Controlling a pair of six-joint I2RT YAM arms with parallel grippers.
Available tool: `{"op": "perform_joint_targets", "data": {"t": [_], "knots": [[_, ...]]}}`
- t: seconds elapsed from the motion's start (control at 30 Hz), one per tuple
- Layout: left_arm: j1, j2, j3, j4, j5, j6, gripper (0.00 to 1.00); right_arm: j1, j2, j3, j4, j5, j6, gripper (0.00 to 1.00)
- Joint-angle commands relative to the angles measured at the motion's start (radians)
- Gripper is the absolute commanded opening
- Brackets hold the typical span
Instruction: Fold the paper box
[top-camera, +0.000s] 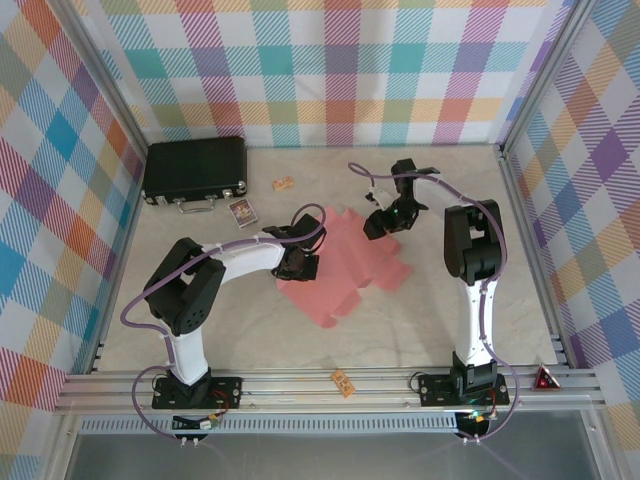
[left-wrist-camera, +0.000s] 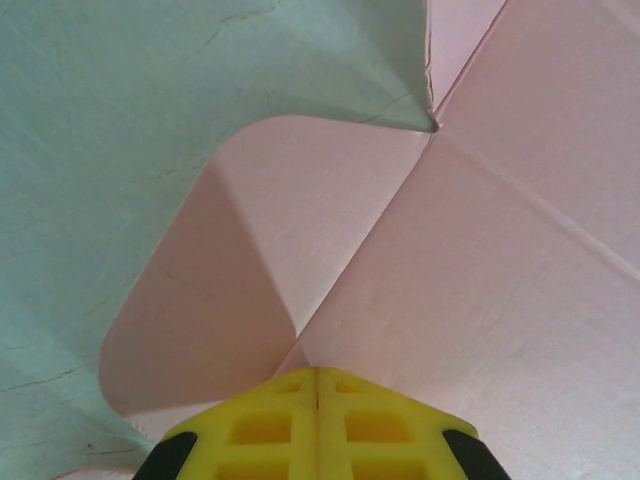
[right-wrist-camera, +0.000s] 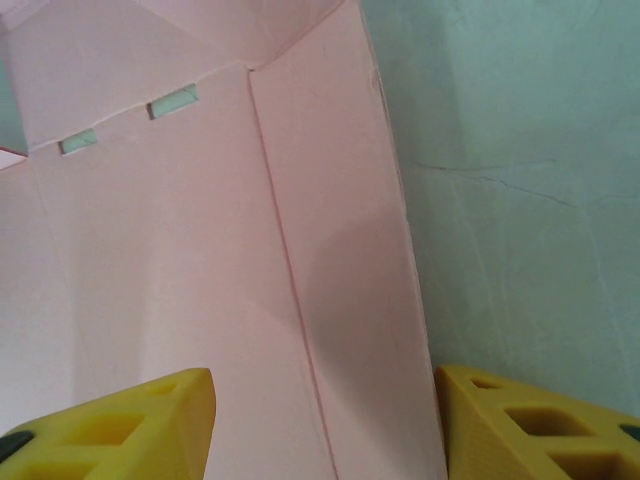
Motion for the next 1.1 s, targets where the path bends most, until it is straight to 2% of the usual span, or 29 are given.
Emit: {"op": "perform_joint_targets", "data": {"t": [0.0, 0.2, 0.47, 0.7, 0.93, 1.07], "knots": [[-0.004, 0.043, -0.006, -0.019, 0.016, -0.014, 0.0, 0.007, -0.052, 0.023, -0.028, -0.076, -0.01, 0.59], [-0.004, 0.046, -0.001, -0.019, 0.021, -0.016, 0.0, 0.01, -0.101, 0.009, -0.018, -0.105, -0.02, 0.58], [-0.006, 0.054, 0.006, -0.019, 0.027, -0.016, 0.0, 0.023, -0.113, 0.001, -0.033, -0.057, -0.045, 0.55], [-0.005, 0.06, 0.02, -0.024, 0.03, -0.014, 0.0, 0.028, -0.101, 0.003, -0.047, -0.033, -0.06, 0.46], [-0.006, 0.066, 0.024, -0.025, 0.03, -0.012, 0.0, 0.036, -0.095, -0.016, 0.004, 0.078, -0.058, 0.3], [-0.006, 0.068, 0.02, -0.026, 0.026, -0.014, 0.0, 0.039, -0.088, -0.017, 0.007, 0.099, -0.067, 0.26]]}}
